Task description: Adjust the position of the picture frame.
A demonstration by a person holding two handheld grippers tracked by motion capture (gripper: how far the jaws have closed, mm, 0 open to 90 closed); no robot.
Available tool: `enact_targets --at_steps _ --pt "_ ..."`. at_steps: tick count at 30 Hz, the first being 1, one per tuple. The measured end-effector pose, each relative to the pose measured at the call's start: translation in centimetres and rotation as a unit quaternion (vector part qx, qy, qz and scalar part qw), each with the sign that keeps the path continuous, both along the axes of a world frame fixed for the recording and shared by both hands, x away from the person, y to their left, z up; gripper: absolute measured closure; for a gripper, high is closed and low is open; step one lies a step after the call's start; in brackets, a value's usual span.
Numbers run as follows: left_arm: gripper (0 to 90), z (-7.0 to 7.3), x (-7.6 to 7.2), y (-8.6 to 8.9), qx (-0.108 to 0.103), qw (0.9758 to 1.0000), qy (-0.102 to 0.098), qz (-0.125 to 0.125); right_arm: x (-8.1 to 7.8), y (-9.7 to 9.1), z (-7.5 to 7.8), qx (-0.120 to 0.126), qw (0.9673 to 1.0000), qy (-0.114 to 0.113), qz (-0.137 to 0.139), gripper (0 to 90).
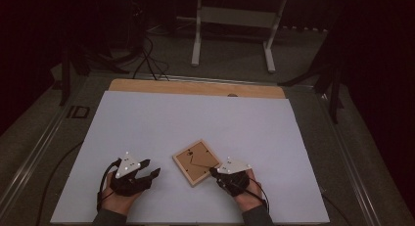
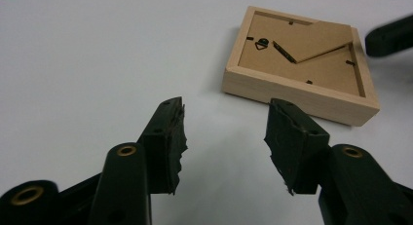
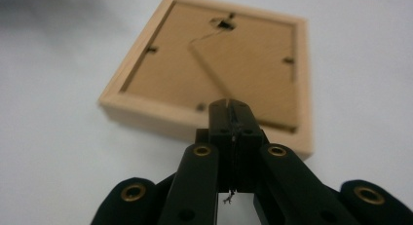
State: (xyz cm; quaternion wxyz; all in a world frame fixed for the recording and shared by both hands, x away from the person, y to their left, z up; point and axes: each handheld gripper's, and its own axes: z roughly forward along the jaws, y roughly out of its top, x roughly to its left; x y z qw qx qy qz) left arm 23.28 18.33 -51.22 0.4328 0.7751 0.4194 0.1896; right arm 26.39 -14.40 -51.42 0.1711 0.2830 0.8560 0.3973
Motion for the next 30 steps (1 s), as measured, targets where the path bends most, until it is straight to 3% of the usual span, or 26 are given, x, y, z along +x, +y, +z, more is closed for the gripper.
enact_targets --at_steps 5,9,14,19,26,30 --pt "50.3 0.4 0.8 -0.6 0.006 1.0 0.0 0.001 1.1 -0.7 0.8 0.011 0.9998 -0.009 -0.015 89.2" --pt "54.0 0.7 1.8 -1.2 -0.002 1.0 -0.005 0.001 2.5 -1.5 1.6 0.016 0.9993 -0.015 -0.03 88.7" --pt "60.5 0.5 2.4 -1.8 -0.004 0.9999 -0.017 -0.002 3.4 -2.2 1.3 0.016 0.9986 -0.007 -0.049 88.8" --pt "68.2 -0.1 2.9 -2.4 -0.003 0.9999 -0.009 -0.01 3.7 -2.1 0.6 0.019 0.9982 0.004 -0.056 88.9" --pt "80.6 -0.8 2.9 -3.3 0.017 0.9996 -0.001 -0.024 4.0 -1.9 -0.1 0.01 0.9982 0.017 -0.056 88.8" --pt "86.8 -1.4 2.9 -4.0 0.025 0.999 0.014 -0.035 4.0 -2.1 -0.3 0.014 0.9977 0.023 -0.061 89.0"
